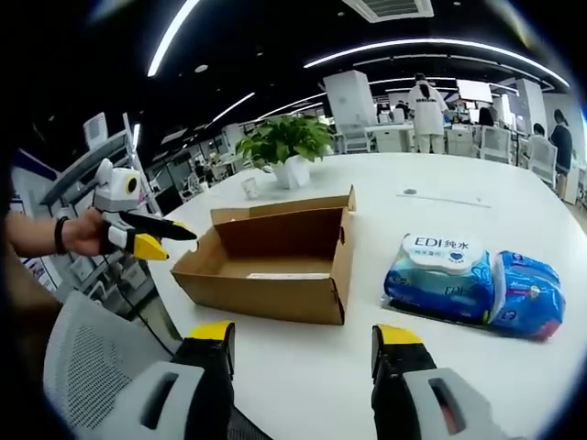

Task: Operate the shoe box by opening the lid, removing the specified soft item, and placing it in the target area until the item is outside and the box remains undamaged.

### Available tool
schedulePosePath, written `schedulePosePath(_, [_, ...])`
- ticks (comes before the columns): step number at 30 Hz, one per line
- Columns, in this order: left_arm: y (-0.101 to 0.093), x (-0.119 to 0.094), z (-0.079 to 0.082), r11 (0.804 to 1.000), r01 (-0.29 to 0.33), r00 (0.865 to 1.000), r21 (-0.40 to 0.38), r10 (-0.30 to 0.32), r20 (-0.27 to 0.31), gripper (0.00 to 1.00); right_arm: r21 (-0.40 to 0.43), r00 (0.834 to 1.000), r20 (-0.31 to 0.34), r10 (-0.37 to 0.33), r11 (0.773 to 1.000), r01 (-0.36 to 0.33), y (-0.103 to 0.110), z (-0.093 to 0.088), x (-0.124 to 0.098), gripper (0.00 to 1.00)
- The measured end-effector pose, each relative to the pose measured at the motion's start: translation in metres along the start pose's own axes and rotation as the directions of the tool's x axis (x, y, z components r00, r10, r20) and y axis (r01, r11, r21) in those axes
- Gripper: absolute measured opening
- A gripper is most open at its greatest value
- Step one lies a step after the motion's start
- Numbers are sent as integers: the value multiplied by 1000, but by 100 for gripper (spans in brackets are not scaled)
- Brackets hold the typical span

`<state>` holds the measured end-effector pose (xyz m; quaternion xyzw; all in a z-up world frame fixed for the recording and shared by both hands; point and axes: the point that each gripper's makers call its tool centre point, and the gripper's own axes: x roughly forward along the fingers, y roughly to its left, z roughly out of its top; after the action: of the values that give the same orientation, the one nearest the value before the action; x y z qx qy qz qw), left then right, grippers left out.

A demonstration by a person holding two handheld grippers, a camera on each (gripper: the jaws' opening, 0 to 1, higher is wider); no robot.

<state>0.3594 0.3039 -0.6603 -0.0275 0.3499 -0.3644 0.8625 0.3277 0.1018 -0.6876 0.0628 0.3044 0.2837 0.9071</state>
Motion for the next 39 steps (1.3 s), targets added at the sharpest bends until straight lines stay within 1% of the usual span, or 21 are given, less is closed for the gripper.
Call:
schedulePosePath(4, [5,1,-5,1000,-7,1000,-16,7,1,66,-18,1000,-23,3,1000,-4,2,-2,5,58])
schedulePosePath(12, [11,-4,-9,999,-11,1000,-32,11,6,67,-22,1000,-20,22,999,-23,4,15,18,57])
schedulePosePath(15, [12,-6,-8,999,-12,1000,-35,13,12,67,-41,999,-30,32,999,-33,7,21,26,57])
schedulePosePath(20, [12,-9,-7,999,-13,1000,-38,14,20,67,-106,997,-49,57,992,-62,12,40,41,57])
schedulePosePath(21, [13,-9,-7,999,-13,1000,-39,14,22,67,-130,997,-57,59,989,-66,12,46,46,57])
schedulePosePath(24, [14,-10,-9,999,-12,1000,-38,13,20,67,-164,994,-67,81,982,-92,17,60,59,57])
schedulePosePath(26, [14,-10,-10,999,-10,1000,-40,11,19,67,-189,991,-85,101,975,-116,20,67,68,57])
schedulePosePath(27, [15,-10,-11,999,-10,1000,-39,11,18,67,-227,989,-111,100,966,-123,21,70,74,57])
schedulePosePath(30, [14,-11,-13,999,-7,1000,-40,8,13,67,-303,982,-164,92,943,-139,22,77,88,57])
schedulePosePath(31, [14,-11,-13,999,-7,1000,-37,8,10,67,-318,983,-164,86,938,-135,22,80,92,57])
schedulePosePath(34, [14,-12,-14,1000,-7,1000,-28,7,0,67,-298,981,-166,99,943,-145,25,92,104,57])
schedulePosePath(35, [15,-12,-13,1000,-7,1000,-26,7,0,67,-297,981,-164,100,944,-146,25,93,105,57])
schedulePosePath(37, [15,-13,-11,1000,-6,1000,-18,6,-2,67,-340,970,-223,97,925,-171,25,90,112,57])
schedulePosePath(39, [15,-15,-10,1000,-8,1000,-12,8,-4,67,-398,953,-290,83,895,-199,25,82,117,57])
